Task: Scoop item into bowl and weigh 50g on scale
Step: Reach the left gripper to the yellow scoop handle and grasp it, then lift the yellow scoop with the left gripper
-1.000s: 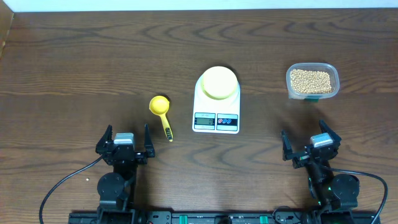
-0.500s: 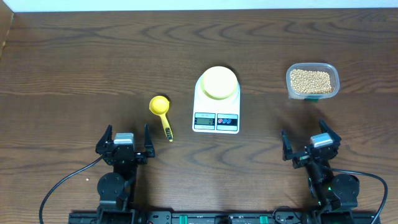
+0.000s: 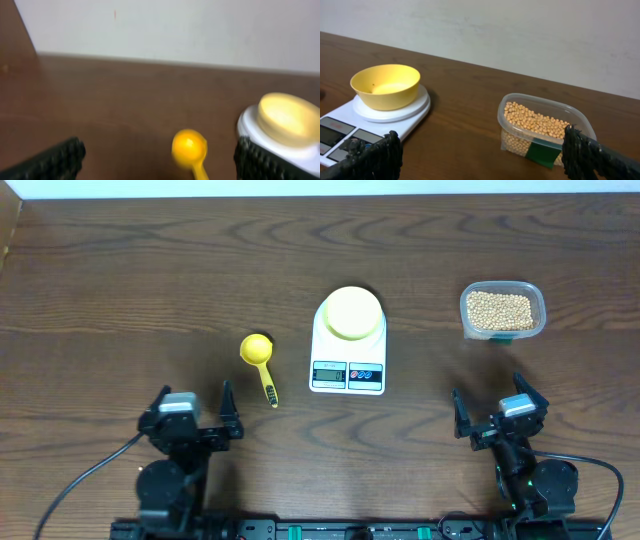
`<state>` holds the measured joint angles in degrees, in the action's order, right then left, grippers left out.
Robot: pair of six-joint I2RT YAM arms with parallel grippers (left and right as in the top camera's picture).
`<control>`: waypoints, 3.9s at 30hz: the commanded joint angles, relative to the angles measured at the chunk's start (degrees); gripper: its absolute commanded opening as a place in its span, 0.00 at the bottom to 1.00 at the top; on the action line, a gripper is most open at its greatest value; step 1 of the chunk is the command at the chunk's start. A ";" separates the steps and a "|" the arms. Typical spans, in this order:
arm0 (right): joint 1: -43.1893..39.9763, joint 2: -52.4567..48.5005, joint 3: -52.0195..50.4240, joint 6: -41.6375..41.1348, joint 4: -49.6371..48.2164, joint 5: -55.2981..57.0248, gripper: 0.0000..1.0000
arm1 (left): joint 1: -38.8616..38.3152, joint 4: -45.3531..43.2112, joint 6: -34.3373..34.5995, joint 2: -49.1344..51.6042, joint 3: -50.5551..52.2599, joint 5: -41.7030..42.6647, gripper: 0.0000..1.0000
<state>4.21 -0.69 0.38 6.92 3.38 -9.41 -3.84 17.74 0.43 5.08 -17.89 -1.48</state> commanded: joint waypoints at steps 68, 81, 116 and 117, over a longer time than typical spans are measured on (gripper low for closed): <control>0.00 0.31 -0.07 0.44 0.26 -0.15 0.99 | -8.52 15.30 15.19 97.81 -41.46 3.58 0.62; 0.00 0.31 -0.07 0.44 0.26 -0.15 0.99 | -8.52 15.34 15.19 97.81 -41.44 3.56 0.31; 0.00 0.31 -0.07 0.44 0.26 -0.15 0.99 | -2.34 7.52 16.41 89.53 -41.90 3.54 0.08; 0.00 0.31 -0.07 0.44 0.24 -0.15 0.99 | -2.34 7.04 16.41 89.53 -41.90 3.93 0.08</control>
<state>4.21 -0.69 0.38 6.94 3.38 -9.37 -6.33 25.69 16.53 94.83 -59.53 2.61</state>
